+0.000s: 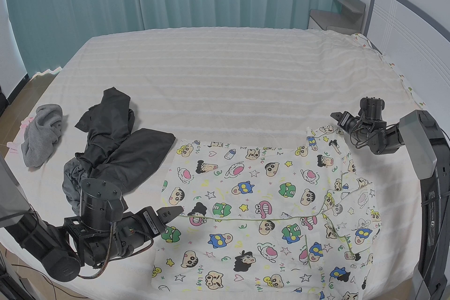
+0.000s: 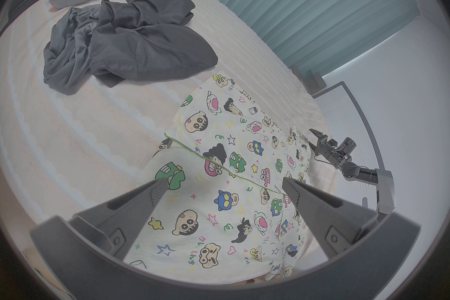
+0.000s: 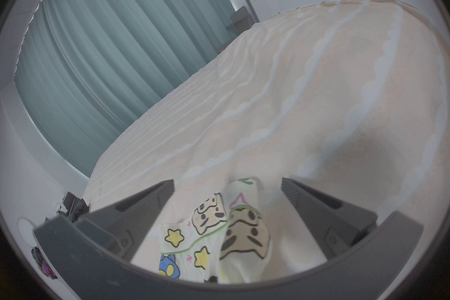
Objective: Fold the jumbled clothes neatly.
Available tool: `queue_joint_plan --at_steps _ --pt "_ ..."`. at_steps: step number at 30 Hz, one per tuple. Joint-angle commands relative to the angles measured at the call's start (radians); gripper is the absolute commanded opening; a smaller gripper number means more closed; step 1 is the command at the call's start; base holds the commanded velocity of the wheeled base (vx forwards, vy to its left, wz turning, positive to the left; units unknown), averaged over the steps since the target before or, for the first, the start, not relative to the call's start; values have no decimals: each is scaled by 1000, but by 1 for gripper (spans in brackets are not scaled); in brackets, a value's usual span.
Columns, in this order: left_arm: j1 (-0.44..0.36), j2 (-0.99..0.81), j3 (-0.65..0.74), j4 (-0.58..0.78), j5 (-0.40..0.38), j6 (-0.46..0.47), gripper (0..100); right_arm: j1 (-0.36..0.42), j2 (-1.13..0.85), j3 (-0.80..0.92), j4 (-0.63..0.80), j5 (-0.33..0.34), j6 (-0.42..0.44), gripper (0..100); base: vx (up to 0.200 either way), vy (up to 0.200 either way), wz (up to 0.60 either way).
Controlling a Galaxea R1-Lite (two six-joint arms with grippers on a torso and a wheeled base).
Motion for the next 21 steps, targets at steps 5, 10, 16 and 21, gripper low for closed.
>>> queue_joint_plan --at_steps 5,10,16,21 --pt "-2 8 -3 -2 2 -1 100 -11 -253 284 6 -18 53 100 0 0 0" --pt "-2 6 -3 -2 2 -1 100 -14 -484 616 1 -15 43 100 0 0 0" --pt "-3 3 -1 -2 4 -5 100 -14 -825 1020 -15 74 37 100 -167 0 0" --pt "-9 2 -1 -2 7 -20 100 -41 -1000 1227 -40 158 37 100 -200 0 0"
